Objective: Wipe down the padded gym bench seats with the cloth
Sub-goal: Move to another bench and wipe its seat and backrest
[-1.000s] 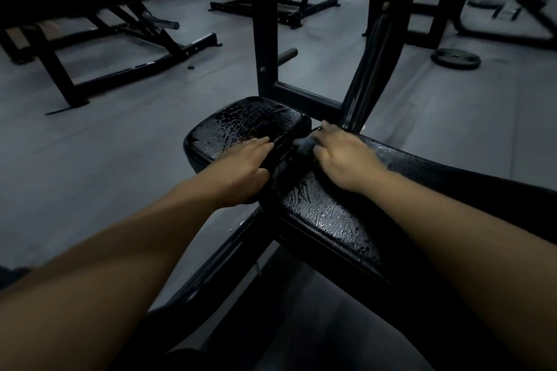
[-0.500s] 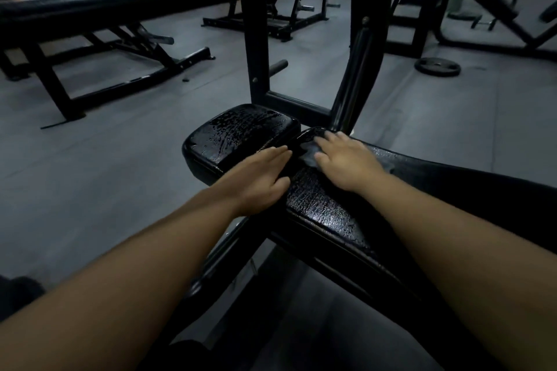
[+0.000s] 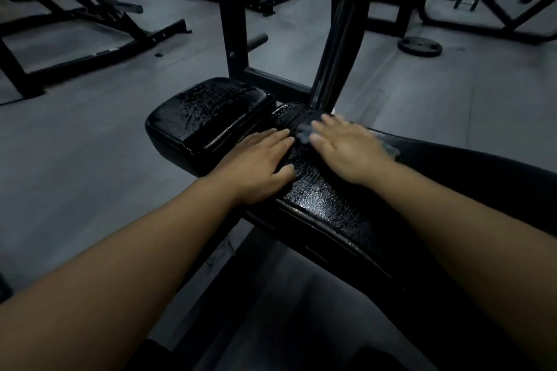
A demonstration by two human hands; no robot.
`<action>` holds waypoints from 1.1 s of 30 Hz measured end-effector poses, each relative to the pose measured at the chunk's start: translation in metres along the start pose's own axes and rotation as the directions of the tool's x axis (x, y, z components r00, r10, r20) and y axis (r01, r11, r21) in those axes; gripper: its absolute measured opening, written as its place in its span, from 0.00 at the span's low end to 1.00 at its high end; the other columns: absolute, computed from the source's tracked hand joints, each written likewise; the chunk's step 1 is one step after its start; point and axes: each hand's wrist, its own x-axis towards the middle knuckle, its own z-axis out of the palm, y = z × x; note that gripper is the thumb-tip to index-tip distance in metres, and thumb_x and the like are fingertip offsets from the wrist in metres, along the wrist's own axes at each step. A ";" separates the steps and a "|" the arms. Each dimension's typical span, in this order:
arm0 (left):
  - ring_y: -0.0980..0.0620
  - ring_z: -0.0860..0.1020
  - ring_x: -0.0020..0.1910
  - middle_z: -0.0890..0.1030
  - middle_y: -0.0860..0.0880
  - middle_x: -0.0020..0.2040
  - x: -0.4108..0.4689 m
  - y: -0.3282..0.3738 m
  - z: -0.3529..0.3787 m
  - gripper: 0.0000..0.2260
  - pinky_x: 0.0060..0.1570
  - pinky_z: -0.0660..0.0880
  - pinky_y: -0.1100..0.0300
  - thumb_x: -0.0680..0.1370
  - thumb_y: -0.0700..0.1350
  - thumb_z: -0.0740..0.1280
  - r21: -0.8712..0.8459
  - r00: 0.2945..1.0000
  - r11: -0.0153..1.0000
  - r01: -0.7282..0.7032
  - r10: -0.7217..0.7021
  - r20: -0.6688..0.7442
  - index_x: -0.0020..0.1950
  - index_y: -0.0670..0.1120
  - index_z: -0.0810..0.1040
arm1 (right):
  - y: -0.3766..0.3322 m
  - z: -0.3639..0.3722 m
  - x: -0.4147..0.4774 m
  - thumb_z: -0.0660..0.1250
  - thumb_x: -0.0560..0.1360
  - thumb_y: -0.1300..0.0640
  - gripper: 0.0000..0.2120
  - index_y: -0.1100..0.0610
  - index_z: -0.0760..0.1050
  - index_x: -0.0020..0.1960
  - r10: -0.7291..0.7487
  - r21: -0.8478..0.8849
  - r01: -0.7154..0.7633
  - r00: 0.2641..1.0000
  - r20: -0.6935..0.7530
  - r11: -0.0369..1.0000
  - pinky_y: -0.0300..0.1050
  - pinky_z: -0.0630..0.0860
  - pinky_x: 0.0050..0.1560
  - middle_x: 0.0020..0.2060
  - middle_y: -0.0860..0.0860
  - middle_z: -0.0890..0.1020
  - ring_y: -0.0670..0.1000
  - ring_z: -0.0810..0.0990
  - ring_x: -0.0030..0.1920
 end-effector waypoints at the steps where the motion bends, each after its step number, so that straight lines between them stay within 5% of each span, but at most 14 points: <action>1: 0.52 0.52 0.80 0.55 0.50 0.81 0.002 0.001 0.000 0.35 0.78 0.49 0.56 0.76 0.61 0.48 0.001 1.000 1.000 0.005 -0.005 -0.003 0.81 0.48 0.57 | -0.008 0.000 -0.016 0.43 0.83 0.38 0.28 0.46 0.54 0.81 -0.065 0.018 0.065 0.998 0.010 0.998 0.48 0.46 0.77 0.81 0.46 0.52 0.48 0.48 0.80; 5: 0.54 0.49 0.80 0.52 0.53 0.82 0.004 -0.003 0.003 0.34 0.78 0.47 0.57 0.76 0.61 0.45 0.034 1.000 0.999 0.012 -0.012 -0.019 0.81 0.50 0.55 | -0.005 -0.005 -0.080 0.37 0.77 0.34 0.34 0.41 0.50 0.81 -0.285 0.051 0.282 0.956 0.066 0.958 0.40 0.40 0.76 0.79 0.37 0.48 0.39 0.42 0.78; 11: 0.53 0.46 0.80 0.49 0.52 0.82 0.006 0.001 0.003 0.34 0.78 0.45 0.53 0.76 0.60 0.44 0.022 0.999 1.000 0.014 -0.015 0.052 0.82 0.50 0.52 | 0.014 -0.002 -0.014 0.45 0.85 0.41 0.26 0.45 0.51 0.81 0.063 -0.024 -0.062 0.998 0.017 0.998 0.51 0.46 0.78 0.81 0.46 0.51 0.49 0.48 0.80; 17: 0.52 0.48 0.80 0.52 0.49 0.82 -0.005 0.032 0.006 0.34 0.78 0.46 0.54 0.75 0.56 0.46 -0.035 0.998 0.997 -0.069 0.069 0.008 0.81 0.47 0.55 | -0.006 0.000 -0.116 0.37 0.76 0.34 0.35 0.42 0.51 0.81 -0.209 0.068 0.205 0.977 0.051 0.976 0.43 0.44 0.76 0.79 0.38 0.48 0.41 0.44 0.79; 22: 0.51 0.52 0.80 0.55 0.49 0.81 0.000 0.061 0.014 0.30 0.78 0.49 0.52 0.79 0.55 0.48 -0.088 0.993 0.989 -0.116 0.117 0.001 0.81 0.47 0.56 | 0.040 -0.006 -0.072 0.45 0.82 0.39 0.28 0.44 0.54 0.81 0.145 -0.029 -0.146 0.989 -0.021 0.989 0.51 0.49 0.78 0.81 0.46 0.54 0.49 0.50 0.80; 24: 0.52 0.54 0.80 0.57 0.49 0.81 0.002 0.064 0.018 0.28 0.78 0.51 0.53 0.80 0.54 0.50 -0.102 0.997 0.992 -0.068 0.065 -0.030 0.81 0.47 0.58 | 0.028 -0.003 -0.065 0.47 0.85 0.43 0.26 0.46 0.54 0.81 0.180 -0.059 -0.182 0.983 -0.032 0.982 0.51 0.48 0.78 0.81 0.48 0.53 0.50 0.50 0.80; 33: 0.53 0.57 0.79 0.60 0.51 0.80 0.000 0.068 0.018 0.31 0.76 0.51 0.56 0.77 0.55 0.47 -0.018 0.995 0.999 -0.036 0.035 -0.091 0.79 0.48 0.62 | -0.005 -0.009 -0.188 0.40 0.79 0.39 0.30 0.41 0.52 0.80 -0.182 0.063 0.177 0.980 0.084 0.982 0.41 0.40 0.75 0.80 0.41 0.50 0.43 0.44 0.80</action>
